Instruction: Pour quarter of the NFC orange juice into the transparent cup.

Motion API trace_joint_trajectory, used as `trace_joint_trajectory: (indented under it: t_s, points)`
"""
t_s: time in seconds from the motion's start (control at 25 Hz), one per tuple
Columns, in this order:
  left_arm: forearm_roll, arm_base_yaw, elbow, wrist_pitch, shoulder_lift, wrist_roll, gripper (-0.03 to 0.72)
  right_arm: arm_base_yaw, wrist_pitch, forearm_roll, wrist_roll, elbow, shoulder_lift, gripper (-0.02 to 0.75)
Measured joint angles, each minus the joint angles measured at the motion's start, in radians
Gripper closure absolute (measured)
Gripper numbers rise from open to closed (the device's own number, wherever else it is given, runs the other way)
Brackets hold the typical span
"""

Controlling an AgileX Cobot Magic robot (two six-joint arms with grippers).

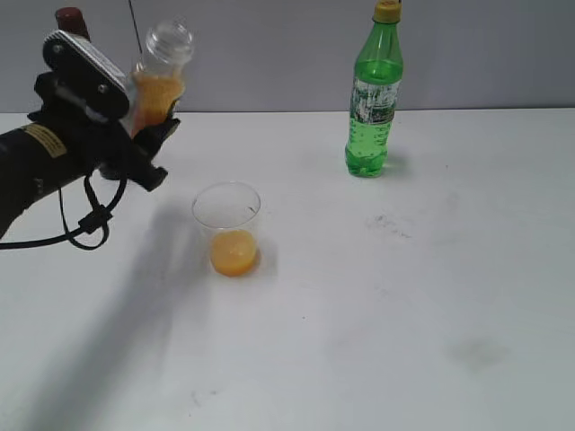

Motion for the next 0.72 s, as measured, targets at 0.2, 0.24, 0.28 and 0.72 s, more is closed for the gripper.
trace_joint_trajectory:
  t_s: [0.2,0.24,0.28,0.72]
  points:
    - [0.02,0.001,-0.025,-0.177,0.076,-0.216,0.209,0.0,0.0,0.0,0.0,0.0,0.0,0.148]
    - [0.02,0.001,-0.044,-0.186,0.098,-0.245,0.209,0.0,0.0,0.0,0.0,0.0,0.0,0.148]
    - [0.016,0.001,-0.066,-0.191,0.12,-0.264,0.209,0.0,0.0,0.0,0.0,0.0,0.0,0.148]
    - [-0.075,0.003,-0.308,-0.192,0.334,-0.398,0.209,0.0,0.0,0.0,0.0,0.0,0.0,0.148]
